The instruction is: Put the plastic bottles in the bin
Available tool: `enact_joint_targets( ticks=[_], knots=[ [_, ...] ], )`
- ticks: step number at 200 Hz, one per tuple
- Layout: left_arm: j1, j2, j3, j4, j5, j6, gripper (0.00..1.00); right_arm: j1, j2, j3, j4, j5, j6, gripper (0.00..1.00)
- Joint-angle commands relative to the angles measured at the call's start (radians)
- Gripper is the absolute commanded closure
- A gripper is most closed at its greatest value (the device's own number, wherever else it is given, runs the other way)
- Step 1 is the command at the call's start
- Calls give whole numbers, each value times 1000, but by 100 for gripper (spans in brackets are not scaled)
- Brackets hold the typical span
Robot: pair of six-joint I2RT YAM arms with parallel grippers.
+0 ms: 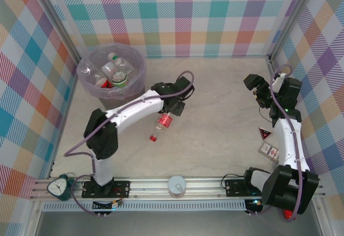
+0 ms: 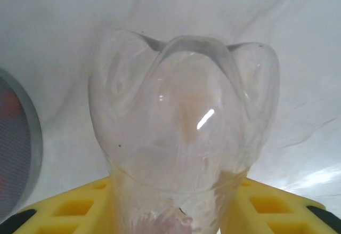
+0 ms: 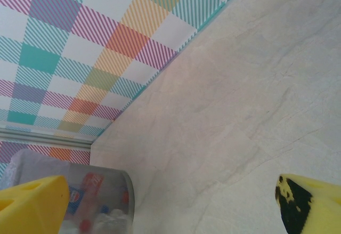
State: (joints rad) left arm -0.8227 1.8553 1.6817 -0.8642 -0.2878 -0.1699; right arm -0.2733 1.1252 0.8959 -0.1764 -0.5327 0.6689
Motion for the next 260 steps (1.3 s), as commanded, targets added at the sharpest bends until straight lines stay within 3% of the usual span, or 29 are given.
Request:
enact_joint_targets(
  ticks=[1,45,107,177,260],
  knots=[
    [1,-91,82,59,40,22,55,5,1,28,21,-13,-11,1],
    [58,-217,136,238,63,59,58,5,-8,31,16,-12,-14,1],
    [278,-348,151,535,111,-4,65,5,-8,28,25,-20,-10,1],
    [517,-396,118,821,260,-168,75,5,-13,29,24,-19,-8,1],
    [677,-410,170,653,-18,55,80,5,-6,34,26,-22,-10,1]
  ],
)
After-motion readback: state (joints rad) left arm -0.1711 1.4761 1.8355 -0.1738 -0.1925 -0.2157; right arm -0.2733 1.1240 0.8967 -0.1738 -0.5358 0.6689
